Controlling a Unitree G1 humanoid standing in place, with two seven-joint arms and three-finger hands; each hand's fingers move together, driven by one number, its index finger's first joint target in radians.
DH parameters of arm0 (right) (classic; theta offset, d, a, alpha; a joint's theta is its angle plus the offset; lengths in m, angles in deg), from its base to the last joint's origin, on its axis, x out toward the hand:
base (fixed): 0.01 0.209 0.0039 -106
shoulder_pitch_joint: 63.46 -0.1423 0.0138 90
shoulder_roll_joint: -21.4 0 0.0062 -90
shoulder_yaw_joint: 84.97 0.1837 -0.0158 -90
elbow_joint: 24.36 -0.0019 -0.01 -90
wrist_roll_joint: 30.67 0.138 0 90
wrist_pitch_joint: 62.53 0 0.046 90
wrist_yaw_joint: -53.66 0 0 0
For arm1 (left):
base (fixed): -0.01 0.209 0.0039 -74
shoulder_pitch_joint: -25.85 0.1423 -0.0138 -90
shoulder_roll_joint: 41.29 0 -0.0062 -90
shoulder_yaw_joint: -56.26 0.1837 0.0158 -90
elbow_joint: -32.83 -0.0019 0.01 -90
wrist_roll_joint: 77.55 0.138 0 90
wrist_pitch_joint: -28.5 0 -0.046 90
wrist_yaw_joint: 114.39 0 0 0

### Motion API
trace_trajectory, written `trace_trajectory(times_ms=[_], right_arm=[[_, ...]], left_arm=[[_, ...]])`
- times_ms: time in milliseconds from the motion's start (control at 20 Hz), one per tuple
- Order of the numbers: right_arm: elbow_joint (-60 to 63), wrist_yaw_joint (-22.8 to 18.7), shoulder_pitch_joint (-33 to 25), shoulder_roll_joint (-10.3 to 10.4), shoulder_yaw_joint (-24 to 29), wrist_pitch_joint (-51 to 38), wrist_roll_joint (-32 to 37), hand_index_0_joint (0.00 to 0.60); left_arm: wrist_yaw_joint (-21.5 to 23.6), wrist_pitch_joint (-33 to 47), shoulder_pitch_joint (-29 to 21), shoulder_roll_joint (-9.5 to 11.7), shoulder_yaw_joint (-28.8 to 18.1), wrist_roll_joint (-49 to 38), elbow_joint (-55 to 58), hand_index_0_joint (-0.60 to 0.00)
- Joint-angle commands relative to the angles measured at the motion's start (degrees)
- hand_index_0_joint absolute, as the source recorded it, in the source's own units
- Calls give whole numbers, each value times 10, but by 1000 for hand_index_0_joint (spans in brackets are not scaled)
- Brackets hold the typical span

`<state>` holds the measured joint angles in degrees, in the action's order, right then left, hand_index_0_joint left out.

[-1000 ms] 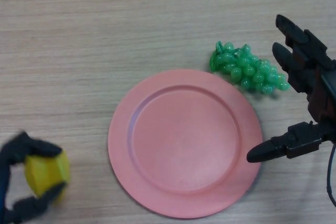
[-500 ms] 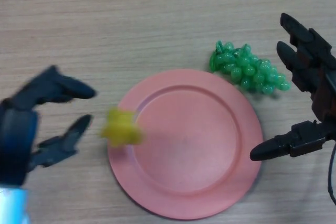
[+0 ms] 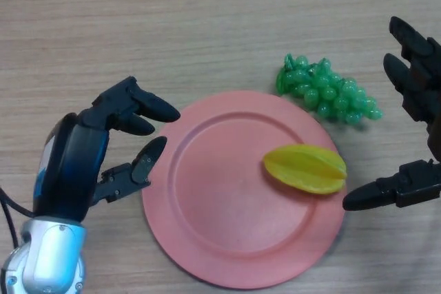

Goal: Pick up the yellow starfruit and place it on the plate

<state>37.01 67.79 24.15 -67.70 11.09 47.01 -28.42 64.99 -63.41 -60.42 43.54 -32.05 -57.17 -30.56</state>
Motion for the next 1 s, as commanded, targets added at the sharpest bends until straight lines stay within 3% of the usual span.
trace_trajectory(times_ms=[50, 100, 450, 550, 650, 800, 900, 1000], right_arm=[[-32, -1, -13, -16, 37, -80, 36, 0], [-29, -2, -16, -17, 38, -83, 30, 0], [-29, 4, -15, -21, 45, -86, 19, 0], [-29, -1, -11, -19, 45, -92, 17, 0], [-37, -4, -10, -17, 42, -81, 13, 0], [-41, -5, -12, -17, 42, -73, 18, 0], [-36, -6, -14, -18, 46, -67, 32, 0], [-32, 1, -20, -23, 52, -72, 37, 0]], left_arm=[[48, 61, -14, 10, -18, -25, 24, -600], [55, 62, -17, 7, -22, -69, 26, -600], [66, 41, -31, 4, -27, -151, 24, -600], [84, 61, -49, 12, -37, -101, 8, -600], [67, 58, -53, 17, -55, -128, 10, -600], [26, 33, -53, 24, -71, -170, 35, -199], [4, 9, -67, 33, -84, -178, 45, 0], [15, 42, -71, 34, -82, -158, 21, 0]])
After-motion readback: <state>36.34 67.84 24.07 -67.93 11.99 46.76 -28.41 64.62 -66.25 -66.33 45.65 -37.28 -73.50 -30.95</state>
